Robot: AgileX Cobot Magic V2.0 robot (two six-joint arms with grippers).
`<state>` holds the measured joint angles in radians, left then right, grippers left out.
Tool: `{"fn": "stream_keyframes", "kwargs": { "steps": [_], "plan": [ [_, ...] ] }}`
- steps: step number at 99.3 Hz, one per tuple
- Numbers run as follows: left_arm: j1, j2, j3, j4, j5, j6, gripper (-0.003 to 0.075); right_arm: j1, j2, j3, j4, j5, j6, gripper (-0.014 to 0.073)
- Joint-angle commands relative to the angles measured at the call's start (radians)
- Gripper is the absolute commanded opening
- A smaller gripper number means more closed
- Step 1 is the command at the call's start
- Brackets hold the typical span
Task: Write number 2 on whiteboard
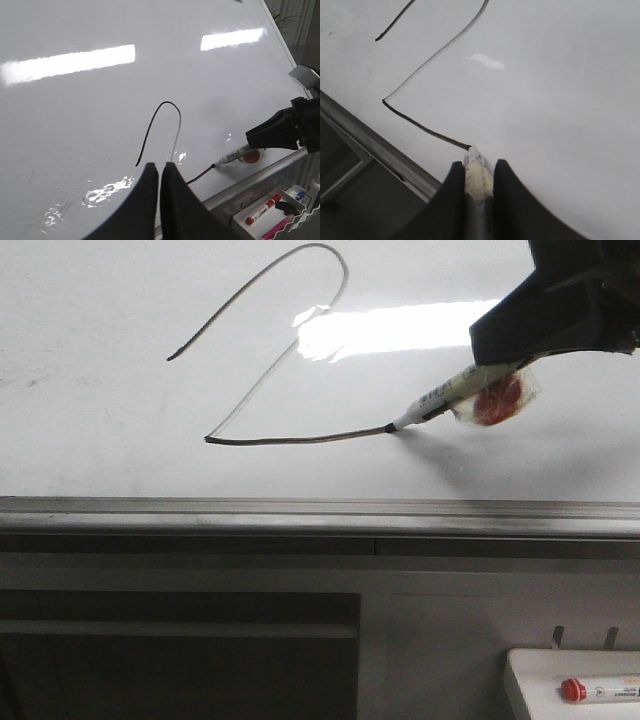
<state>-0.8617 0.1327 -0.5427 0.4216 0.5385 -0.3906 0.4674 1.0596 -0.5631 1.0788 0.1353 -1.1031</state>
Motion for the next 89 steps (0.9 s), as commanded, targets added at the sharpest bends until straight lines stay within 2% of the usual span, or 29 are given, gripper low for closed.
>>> {"fn": "stream_keyframes", "kwargs": {
  "steps": [1, 15, 20, 27, 40, 45, 51, 67, 77, 89],
  "plan": [
    [-0.002, 0.013, -0.023, 0.006, -0.074, -0.009, -0.0020, -0.042, -0.004, -0.013, -0.031, -0.228, -0.031, -0.0060],
    [-0.002, 0.013, -0.040, -0.016, -0.074, -0.009, -0.0015, -0.037, -0.074, -0.057, -0.031, -0.092, -0.031, -0.0060],
    [-0.002, 0.013, -0.059, -0.048, -0.071, 0.018, 0.0013, -0.033, -0.114, -0.086, -0.031, -0.022, -0.031, -0.0060],
    [-0.002, 0.015, -0.087, -0.129, -0.066, 0.117, 0.0114, -0.023, -0.161, -0.137, -0.031, 0.094, -0.031, -0.0060],
    [-0.002, 0.090, -0.142, -0.275, -0.043, 0.301, 0.0391, 0.019, -0.195, -0.253, -0.031, 0.275, -0.031, -0.0060],
    [-0.002, 0.142, -0.166, -0.344, -0.029, 0.355, 0.0440, 0.043, -0.195, -0.292, -0.031, 0.328, -0.031, -0.0060],
    [-0.002, 0.225, -0.201, -0.422, 0.000, 0.463, 0.0446, 0.071, -0.178, -0.332, -0.031, 0.372, -0.031, -0.0060],
    [-0.002, 0.455, -0.312, -0.640, 0.115, 0.780, 0.0392, 0.176, -0.118, -0.377, -0.086, 0.402, -0.031, -0.0060],
    [-0.002, 0.571, -0.385, -0.672, 0.205, 0.859, 0.0375, 0.252, -0.085, -0.378, -0.124, 0.402, -0.031, -0.0060],
    [-0.004, 0.672, -0.464, -0.676, 0.287, 0.866, 0.0375, 0.338, -0.062, -0.378, -0.142, 0.373, -0.031, -0.0060]
  ]
}}
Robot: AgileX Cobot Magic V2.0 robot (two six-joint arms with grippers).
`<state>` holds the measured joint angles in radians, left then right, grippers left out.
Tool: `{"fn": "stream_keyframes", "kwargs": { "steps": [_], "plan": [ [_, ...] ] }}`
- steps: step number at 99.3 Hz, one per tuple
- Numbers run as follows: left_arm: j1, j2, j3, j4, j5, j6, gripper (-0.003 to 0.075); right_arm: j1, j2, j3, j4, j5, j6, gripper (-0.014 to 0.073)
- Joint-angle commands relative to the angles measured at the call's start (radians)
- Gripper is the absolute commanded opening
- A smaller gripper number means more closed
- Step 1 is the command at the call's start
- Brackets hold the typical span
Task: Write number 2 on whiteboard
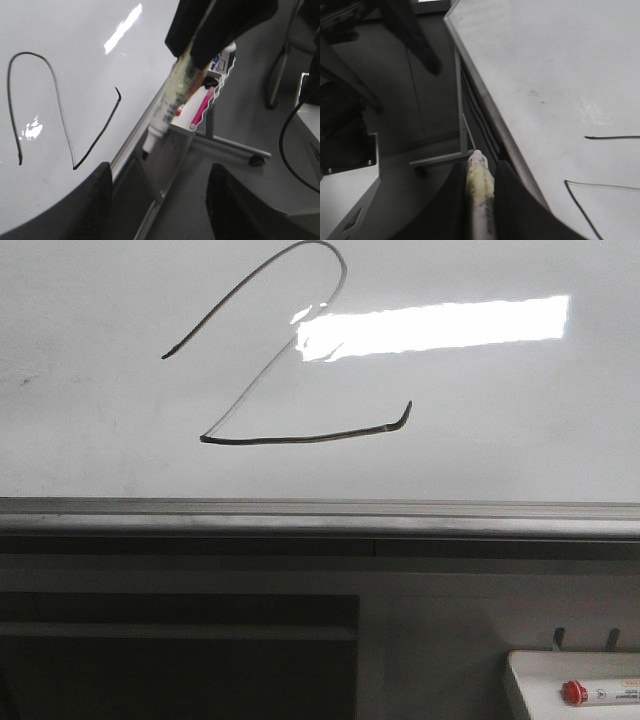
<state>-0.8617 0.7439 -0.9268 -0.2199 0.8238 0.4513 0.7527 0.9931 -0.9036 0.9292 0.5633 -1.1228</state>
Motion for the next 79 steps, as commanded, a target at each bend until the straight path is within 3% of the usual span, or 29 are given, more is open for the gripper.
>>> {"fn": "stream_keyframes", "kwargs": {
  "steps": [1, 18, 48, 60, 79],
  "plan": [
    [-0.004, 0.066, -0.088, -0.035, 0.006, 0.024, 0.0375, 0.062, 0.009, -0.037, 0.003, -0.059, -0.011, -0.0060],
    [-0.004, 0.159, -0.143, -0.124, 0.119, 0.131, 0.0375, 0.158, 0.022, -0.037, -0.011, -0.138, -0.011, -0.0060],
    [-0.004, 0.206, -0.142, -0.171, 0.130, 0.133, 0.0371, 0.221, 0.022, -0.037, -0.025, -0.162, -0.011, -0.0060],
    [-0.004, 0.206, -0.142, -0.171, 0.116, 0.133, 0.0306, 0.223, 0.022, -0.037, -0.025, -0.160, -0.011, -0.0060],
    [-0.004, 0.209, -0.142, -0.171, 0.085, 0.133, 0.0134, 0.223, 0.022, -0.041, -0.017, -0.160, -0.011, -0.0060]
  ]
}}
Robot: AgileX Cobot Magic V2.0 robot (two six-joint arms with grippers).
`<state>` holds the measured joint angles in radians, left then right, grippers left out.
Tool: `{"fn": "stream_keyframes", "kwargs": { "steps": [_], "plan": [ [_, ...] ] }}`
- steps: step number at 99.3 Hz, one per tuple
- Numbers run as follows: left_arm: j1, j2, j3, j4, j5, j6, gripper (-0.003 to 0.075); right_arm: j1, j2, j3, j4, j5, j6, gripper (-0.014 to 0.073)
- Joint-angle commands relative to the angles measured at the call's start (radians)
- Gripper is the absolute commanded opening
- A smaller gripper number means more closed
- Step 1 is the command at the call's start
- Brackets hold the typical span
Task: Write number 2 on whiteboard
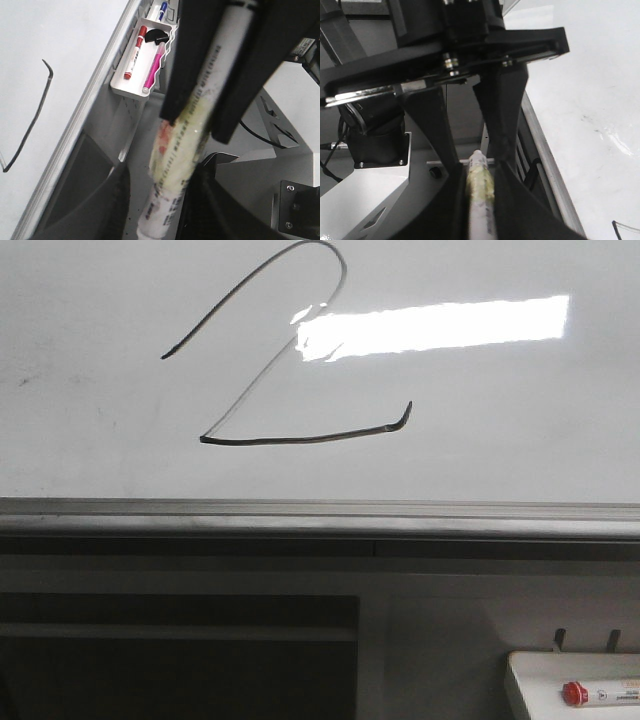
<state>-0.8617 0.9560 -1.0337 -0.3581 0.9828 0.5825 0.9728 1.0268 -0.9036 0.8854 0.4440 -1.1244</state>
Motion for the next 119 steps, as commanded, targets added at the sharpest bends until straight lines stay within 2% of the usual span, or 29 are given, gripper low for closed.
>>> {"fn": "stream_keyframes", "kwargs": {
  "steps": [1, 26, 46, 51, 56, 68, 73, 77, 87, 93, 98, 107, 119],
  "plan": [
    [-0.004, -0.004, -0.036, -0.033, -0.074, 0.002, 0.0129, 0.003, -0.011, -0.041, 0.027, -0.040, -0.009, -0.0060],
    [-0.004, 0.043, -0.036, -0.029, -0.073, 0.002, -0.0019, 0.003, -0.011, -0.041, 0.033, -0.032, -0.009, -0.0060],
    [-0.004, 0.056, -0.036, -0.029, -0.079, 0.002, -0.0020, 0.003, -0.011, -0.041, 0.043, -0.025, -0.009, -0.0035],
    [-0.004, 0.056, -0.036, -0.029, -0.079, 0.002, -0.0020, 0.003, -0.011, -0.041, 0.041, -0.027, -0.009, 0.0024],
    [-0.004, 0.056, -0.036, -0.031, -0.077, 0.002, -0.0020, 0.001, -0.011, -0.041, 0.041, -0.045, -0.009, 0.0123],
    [-0.004, 0.056, -0.036, -0.031, -0.103, -0.017, -0.0020, 0.001, -0.016, -0.041, 0.041, -0.161, -0.009, 0.0426],
    [-0.002, 0.054, -0.036, -0.025, -0.127, -0.040, -0.0020, 0.001, -0.030, -0.041, 0.041, -0.228, -0.009, 0.0496],
    [-0.002, 0.051, -0.036, -0.015, -0.161, -0.076, -0.0020, 0.001, -0.047, -0.041, 0.041, -0.286, -0.009, 0.0515],
    [-0.002, 0.035, -0.036, 0.080, -0.257, -0.224, -0.0020, 0.001, -0.110, -0.041, 0.041, -0.402, -0.009, 0.0500],
    [-0.002, 0.023, -0.034, 0.210, -0.312, -0.349, -0.0020, -0.010, -0.150, -0.041, 0.041, -0.444, -0.009, 0.0474],
    [-0.002, 0.018, -0.034, 0.342, -0.337, -0.506, -0.0020, -0.025, -0.186, -0.037, 0.043, -0.454, -0.009, 0.0437],
    [-0.002, 0.014, -0.021, 0.592, -0.347, -0.757, -0.0020, -0.061, -0.247, -0.021, 0.048, -0.459, -0.009, 0.0328],
    [-0.002, 0.014, 0.039, 0.835, -0.390, -1.102, -0.0020, -0.113, -0.314, 0.040, 0.066, -0.457, -0.009, 0.0104]
  ]
}}
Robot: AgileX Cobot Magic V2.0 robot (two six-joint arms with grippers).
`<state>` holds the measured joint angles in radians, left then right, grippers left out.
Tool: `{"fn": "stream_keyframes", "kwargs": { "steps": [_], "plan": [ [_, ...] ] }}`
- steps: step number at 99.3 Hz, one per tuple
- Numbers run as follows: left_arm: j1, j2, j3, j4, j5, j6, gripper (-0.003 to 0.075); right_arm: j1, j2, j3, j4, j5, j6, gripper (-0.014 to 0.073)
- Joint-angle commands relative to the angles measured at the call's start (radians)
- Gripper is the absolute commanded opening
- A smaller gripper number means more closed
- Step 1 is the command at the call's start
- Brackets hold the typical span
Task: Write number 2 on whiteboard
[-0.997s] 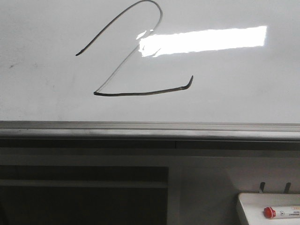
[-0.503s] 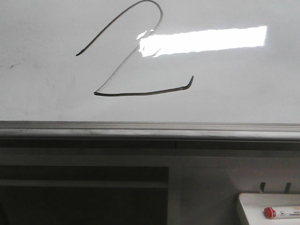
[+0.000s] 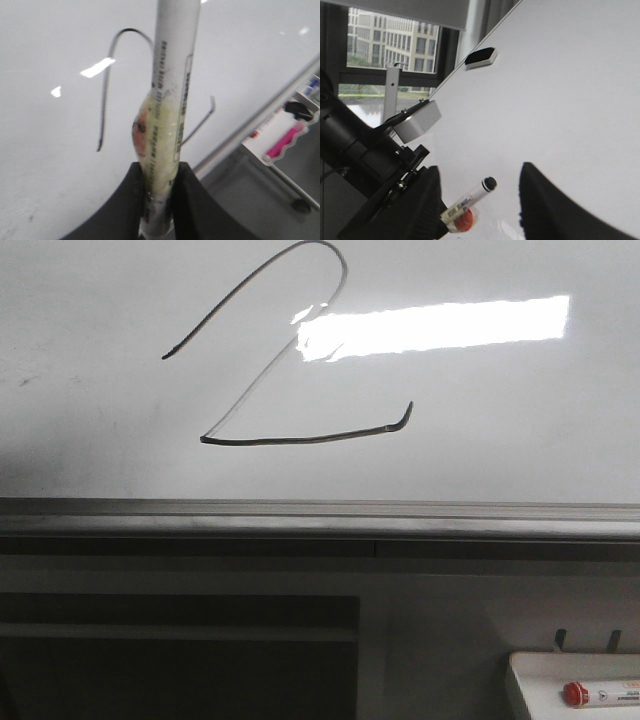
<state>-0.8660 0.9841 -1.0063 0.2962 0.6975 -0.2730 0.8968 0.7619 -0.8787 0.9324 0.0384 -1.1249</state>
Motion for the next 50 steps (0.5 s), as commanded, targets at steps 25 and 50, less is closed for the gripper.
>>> {"fn": "stream_keyframes", "kwargs": {
  "steps": [25, 50],
  "plan": [
    [0.020, -0.012, 0.200, 0.540, -0.227, -0.739, -0.0020, -0.077, -0.155, 0.195, 0.155, -0.052, -0.009, -0.0077],
    [0.291, 0.021, 0.258, 0.610, -0.558, -0.903, -0.0020, -0.077, -0.179, 0.303, 0.274, -0.038, -0.009, -0.0077]
  ]
}}
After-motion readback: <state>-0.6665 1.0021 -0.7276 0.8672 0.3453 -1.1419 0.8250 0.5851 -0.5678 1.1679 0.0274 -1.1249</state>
